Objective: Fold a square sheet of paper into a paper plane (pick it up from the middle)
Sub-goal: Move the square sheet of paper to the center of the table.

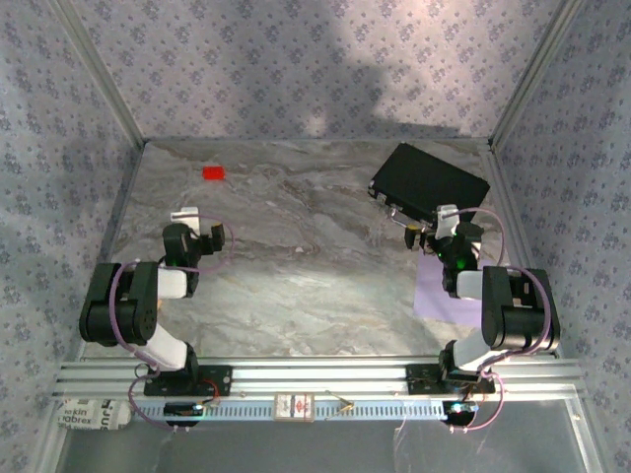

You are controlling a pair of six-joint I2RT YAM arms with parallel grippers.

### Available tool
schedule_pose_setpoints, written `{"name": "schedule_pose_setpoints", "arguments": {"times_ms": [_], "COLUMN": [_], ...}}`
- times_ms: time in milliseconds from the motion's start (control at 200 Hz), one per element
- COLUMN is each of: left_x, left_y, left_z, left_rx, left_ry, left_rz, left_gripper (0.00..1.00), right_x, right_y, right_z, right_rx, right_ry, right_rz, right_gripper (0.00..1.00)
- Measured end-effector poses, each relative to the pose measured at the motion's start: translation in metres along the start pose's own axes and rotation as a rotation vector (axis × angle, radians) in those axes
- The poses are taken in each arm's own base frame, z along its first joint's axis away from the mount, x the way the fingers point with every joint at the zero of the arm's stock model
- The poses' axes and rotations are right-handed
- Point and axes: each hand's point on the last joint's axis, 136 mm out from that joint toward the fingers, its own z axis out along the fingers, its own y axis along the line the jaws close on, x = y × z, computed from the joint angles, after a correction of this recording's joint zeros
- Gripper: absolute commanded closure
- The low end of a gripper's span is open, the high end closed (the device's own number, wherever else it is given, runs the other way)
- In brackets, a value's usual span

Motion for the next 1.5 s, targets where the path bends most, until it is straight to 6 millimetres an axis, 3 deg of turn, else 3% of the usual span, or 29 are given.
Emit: {"name": "schedule_pose_setpoints", "arguments": {"times_ms": [255, 400, 475, 685, 750, 820, 954, 1069, 1364, 1499], "left_x": [-0.002, -0.016, -0.030, -0.068, -0.074, -0.078, -0.086, -0.091, -0.060, -0.047], "left_y": [-0.002, -0.001, 0.000, 0.020, 0.023, 0.022, 0.014, 0.010, -0.023, -0.050], "left_z": [-0.002, -0.014, -0.019, -0.034, -0.040, -0.049, -0.068, -0.081, -0.078, -0.081], "left_rx": [0.014, 0.011, 0.003, -0.115, -0.132, -0.125, -0.055, 0.009, 0.154, 0.236], "left_ry": [-0.008, -0.022, -0.027, -0.009, 0.008, 0.013, -0.005, -0.015, 0.186, 0.257], "left_rz": [0.001, -0.003, -0.018, -0.150, -0.174, -0.195, -0.268, -0.336, -0.395, -0.386], "left_gripper": [0.00, 0.00, 0.00, 0.00, 0.00, 0.00, 0.00, 0.00, 0.00, 0.00], "right_x": [0.002, 0.005, -0.004, -0.057, -0.062, -0.050, -0.005, 0.022, 0.062, 0.071], "right_y": [0.002, 0.004, 0.000, -0.014, -0.015, -0.017, -0.018, -0.015, -0.003, 0.001], "right_z": [0.001, -0.002, -0.007, -0.028, -0.034, -0.043, -0.063, -0.079, -0.098, -0.098], "right_rx": [0.012, 0.033, 0.061, 0.141, 0.143, 0.142, 0.179, 0.216, 0.257, 0.250], "right_ry": [0.010, 0.061, 0.079, 0.128, 0.159, 0.211, 0.351, 0.426, 0.520, 0.551], "right_rz": [-0.004, -0.002, 0.020, 0.211, 0.285, 0.376, 0.555, 0.652, 0.784, 0.812], "right_gripper": [0.01, 0.01, 0.01, 0.01, 0.01, 0.01, 0.01, 0.01, 0.01, 0.01]}}
